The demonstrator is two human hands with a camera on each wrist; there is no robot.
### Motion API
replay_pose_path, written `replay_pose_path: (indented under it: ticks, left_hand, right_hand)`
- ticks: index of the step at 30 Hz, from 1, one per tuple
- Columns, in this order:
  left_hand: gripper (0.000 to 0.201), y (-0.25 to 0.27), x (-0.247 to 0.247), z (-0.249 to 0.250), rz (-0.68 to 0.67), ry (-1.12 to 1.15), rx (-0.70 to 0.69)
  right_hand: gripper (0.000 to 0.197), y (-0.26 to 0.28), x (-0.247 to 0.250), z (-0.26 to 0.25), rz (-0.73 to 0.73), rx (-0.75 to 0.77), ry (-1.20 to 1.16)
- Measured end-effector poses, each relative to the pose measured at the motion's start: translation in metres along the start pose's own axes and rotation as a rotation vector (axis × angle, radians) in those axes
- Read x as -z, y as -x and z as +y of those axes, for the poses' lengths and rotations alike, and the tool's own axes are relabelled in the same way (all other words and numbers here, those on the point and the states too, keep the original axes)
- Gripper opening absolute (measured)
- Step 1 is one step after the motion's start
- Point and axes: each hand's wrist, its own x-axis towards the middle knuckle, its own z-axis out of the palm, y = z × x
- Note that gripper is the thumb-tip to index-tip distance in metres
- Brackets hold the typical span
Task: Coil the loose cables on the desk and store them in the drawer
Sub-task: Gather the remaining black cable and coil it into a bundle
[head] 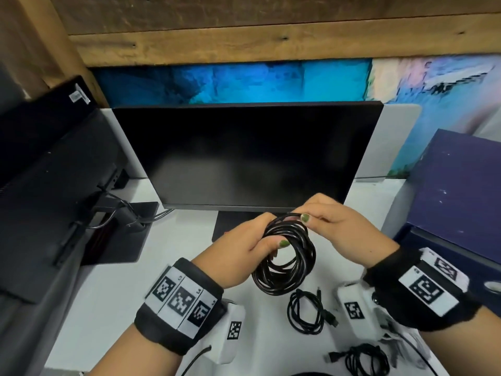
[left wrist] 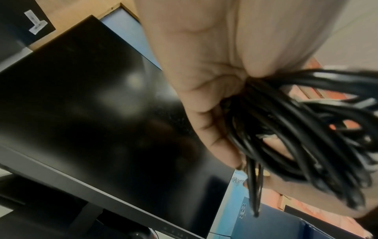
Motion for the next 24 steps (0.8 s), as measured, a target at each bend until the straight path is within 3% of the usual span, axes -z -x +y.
replay_pose_path:
  ticks: [3,6,8,13,18,19,21,24]
  left_hand:
    - [0.010,0.000,-0.004,0.006,-0.033,0.066,-0.040]
    - [0.007,-0.002,-0.007,0.011,-0.050,0.114,-0.050]
    - [0.015,-0.004,-0.007,0.013,-0.053,0.141,-0.039]
    - [0.008,-0.005,-0.005,0.011,-0.028,0.115,-0.020]
    - [0.005,-0.009,-0.003,0.013,0.083,-0.099,0.016]
    - [0.007,-0.010,-0.003,0.013,0.113,-0.126,0.021]
    - [0.009,-0.012,-0.004,0.012,0.156,-0.163,0.023]
    - [0.008,-0.011,-0.010,0.012,0.161,-0.224,0.035]
  right_hand:
    - [0.029,-0.001,0.010,-0.002,-0.065,-0.010,0.161]
    - [0.024,0.001,0.010,-0.001,0.052,-0.034,0.022]
    - [0.018,0.002,0.006,-0.001,0.119,-0.066,-0.035]
    - [0.015,0.002,-0.007,0.005,0.106,-0.109,-0.203]
    - [0.075,0.006,-0.016,-0.004,-0.019,-0.233,-0.658]
    - [0.073,0.008,-0.017,-0.007,-0.031,-0.198,-0.658]
    - [0.051,0.010,-0.019,-0.010,-0.040,-0.104,-0.519]
    - [0.023,0.012,-0.021,-0.005,-0.043,-0.092,-0.426]
